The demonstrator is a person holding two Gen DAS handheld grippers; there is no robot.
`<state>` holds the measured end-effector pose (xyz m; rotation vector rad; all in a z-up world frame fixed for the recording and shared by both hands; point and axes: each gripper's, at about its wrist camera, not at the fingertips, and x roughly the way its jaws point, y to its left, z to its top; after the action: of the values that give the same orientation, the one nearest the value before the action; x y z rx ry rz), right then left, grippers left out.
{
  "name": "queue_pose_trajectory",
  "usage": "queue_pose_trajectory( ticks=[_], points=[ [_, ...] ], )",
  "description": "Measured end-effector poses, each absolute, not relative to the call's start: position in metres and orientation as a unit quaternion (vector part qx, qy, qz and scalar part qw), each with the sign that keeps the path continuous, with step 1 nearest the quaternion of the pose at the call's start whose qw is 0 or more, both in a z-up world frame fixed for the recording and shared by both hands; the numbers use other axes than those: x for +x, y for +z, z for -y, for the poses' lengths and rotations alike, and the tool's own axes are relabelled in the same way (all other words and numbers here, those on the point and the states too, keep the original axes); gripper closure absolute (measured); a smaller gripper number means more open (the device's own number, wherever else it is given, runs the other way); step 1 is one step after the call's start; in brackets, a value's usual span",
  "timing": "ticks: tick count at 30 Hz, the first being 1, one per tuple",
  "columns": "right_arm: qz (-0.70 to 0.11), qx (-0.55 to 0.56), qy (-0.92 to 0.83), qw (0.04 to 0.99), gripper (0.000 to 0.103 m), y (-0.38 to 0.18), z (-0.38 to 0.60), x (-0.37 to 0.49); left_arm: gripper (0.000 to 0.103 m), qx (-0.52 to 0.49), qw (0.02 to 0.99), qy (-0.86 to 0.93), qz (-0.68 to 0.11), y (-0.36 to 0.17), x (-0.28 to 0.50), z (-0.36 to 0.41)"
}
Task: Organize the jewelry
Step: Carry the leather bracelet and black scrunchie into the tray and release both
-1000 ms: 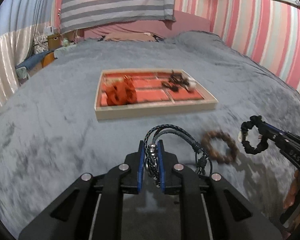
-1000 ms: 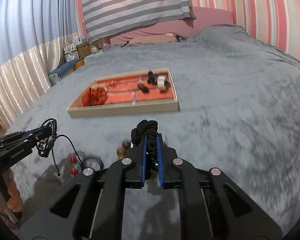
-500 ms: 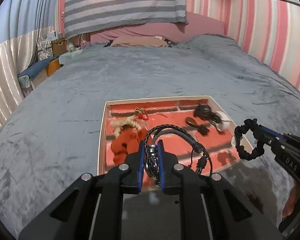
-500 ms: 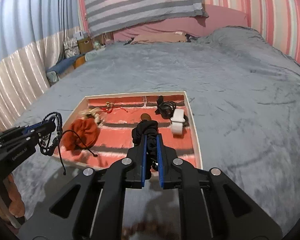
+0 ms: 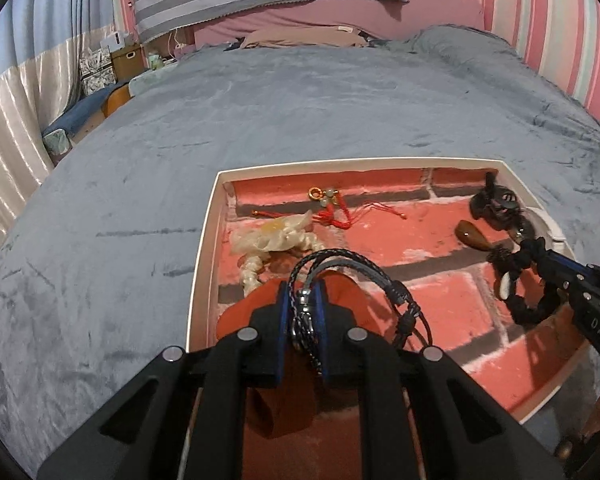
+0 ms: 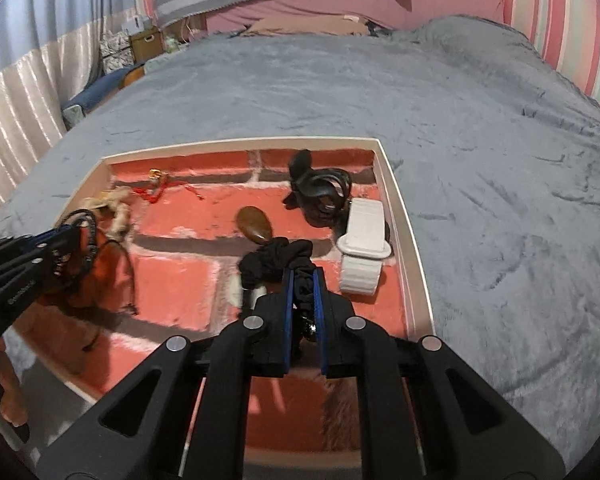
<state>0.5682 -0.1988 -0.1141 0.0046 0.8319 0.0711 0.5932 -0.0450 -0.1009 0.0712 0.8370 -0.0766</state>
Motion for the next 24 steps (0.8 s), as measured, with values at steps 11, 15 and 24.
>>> queue_pose_trajectory(
  ticks=[11, 15, 24],
  points=[
    [-0.43, -0.003, 0.014, 0.903, 0.093, -0.125, 0.211, 0.59, 0.089, 0.037, 0.911, -0.024, -0.41, -0.112, 0.614, 0.041],
    [-0.432, -0.009, 0.012, 0.902, 0.092, -0.127, 0.211, 0.59, 0.088, 0.033, 0.912, -0.027, -0.408, -0.113, 0.613, 0.038],
    [-0.422, -0.009, 0.032, 0.906, 0.068, -0.116, 0.209, 0.578, 0.052, 0.032, 0.917, -0.038, -0.396, -0.101, 0.598, 0.037]
  ],
)
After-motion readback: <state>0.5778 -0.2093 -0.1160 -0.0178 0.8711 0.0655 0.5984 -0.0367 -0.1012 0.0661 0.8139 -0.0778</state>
